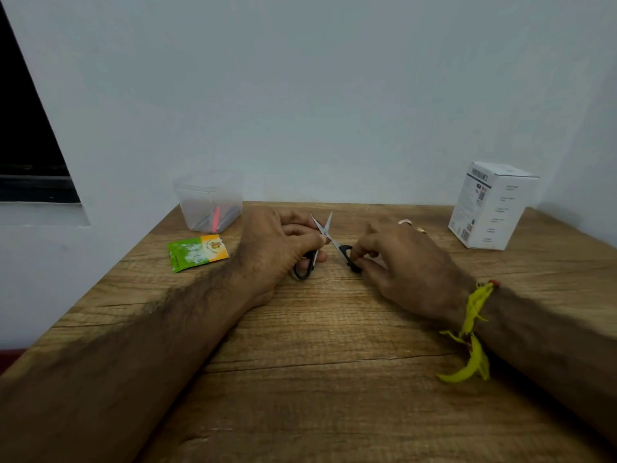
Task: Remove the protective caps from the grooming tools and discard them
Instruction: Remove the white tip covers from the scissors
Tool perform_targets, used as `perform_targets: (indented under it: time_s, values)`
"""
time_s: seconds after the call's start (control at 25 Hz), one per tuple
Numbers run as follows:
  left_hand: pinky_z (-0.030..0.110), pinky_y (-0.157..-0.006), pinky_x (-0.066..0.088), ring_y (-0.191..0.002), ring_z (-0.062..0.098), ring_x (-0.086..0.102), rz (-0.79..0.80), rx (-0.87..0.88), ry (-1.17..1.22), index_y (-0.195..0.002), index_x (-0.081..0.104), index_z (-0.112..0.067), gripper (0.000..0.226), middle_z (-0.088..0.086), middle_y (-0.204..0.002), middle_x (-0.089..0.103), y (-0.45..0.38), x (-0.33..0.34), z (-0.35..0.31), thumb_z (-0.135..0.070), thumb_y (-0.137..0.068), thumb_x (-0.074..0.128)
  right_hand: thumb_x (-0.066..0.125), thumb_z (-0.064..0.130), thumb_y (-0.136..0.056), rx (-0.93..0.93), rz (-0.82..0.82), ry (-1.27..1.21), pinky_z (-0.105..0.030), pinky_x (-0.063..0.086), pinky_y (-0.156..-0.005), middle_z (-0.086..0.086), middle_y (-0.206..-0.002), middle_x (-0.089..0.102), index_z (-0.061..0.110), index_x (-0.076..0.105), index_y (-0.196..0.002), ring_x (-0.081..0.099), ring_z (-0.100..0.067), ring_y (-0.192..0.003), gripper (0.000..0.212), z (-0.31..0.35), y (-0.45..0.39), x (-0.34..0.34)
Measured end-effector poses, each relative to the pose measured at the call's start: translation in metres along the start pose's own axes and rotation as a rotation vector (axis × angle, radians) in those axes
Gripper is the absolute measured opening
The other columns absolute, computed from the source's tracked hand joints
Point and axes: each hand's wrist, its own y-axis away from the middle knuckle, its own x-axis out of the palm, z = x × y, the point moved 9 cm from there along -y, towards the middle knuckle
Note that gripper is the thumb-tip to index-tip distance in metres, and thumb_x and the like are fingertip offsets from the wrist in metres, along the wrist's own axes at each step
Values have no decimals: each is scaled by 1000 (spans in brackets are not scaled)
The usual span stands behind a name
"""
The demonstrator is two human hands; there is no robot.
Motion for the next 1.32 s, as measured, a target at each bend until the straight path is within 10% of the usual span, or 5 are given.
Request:
perform_targets:
  time_s: [0.44, 0.64, 0.88, 1.16, 1.32]
  values:
    - [27, -49, 54, -60, 23, 73, 77, 0, -26, -96, 69, 2, 17, 16, -83, 77, -1, 3, -1, 7, -81, 74, 82, 19, -78, -492, -83, 495, -31, 28, -64, 2, -85, 59, 30, 75, -92, 57, -21, -71, 19, 24, -3, -11]
    - [25, -44, 52, -59, 25, 72, 71, 40, 9, -96, 67, 8, 16, 24, -84, 74, 2, 5, -4, 10, -81, 73, 59, 32, -95, 38, -12, 53, -33, 44, -78, 12, -97, 64, 29, 73, -102, 58, -14, -93, 16, -5, 5, -5]
    - [37, -57, 61, -66, 35, 73, 51, 25, 71, -102, 64, 12, 25, 24, -86, 75, 3, 2, -4, 9, -79, 76, 69, 21, -92, 434, -175, -498, -34, 49, -58, -8, -69, 70, 9, 76, -76, 57, -10, -61, 21, -34, -1, 12]
    - [31, -53, 60, -68, 26, 75, 119, -1, 60, -101, 65, 7, 23, 19, -86, 77, 6, 11, -5, -1, -83, 76, 69, 18, -93, 406, -199, -530, -9, 44, -54, 5, -76, 69, 17, 76, -85, 61, -5, -70, 11, -39, 2, 9]
    - [30, -56, 61, -75, 32, 76, 106, -31, 61, -101, 63, 7, 21, 18, -86, 77, 4, 10, -2, -3, -86, 74, 69, 18, -94, 160, -488, -431, -11, 45, -66, 7, -85, 63, 15, 71, -89, 58, -5, -80, 6, -17, 7, -24]
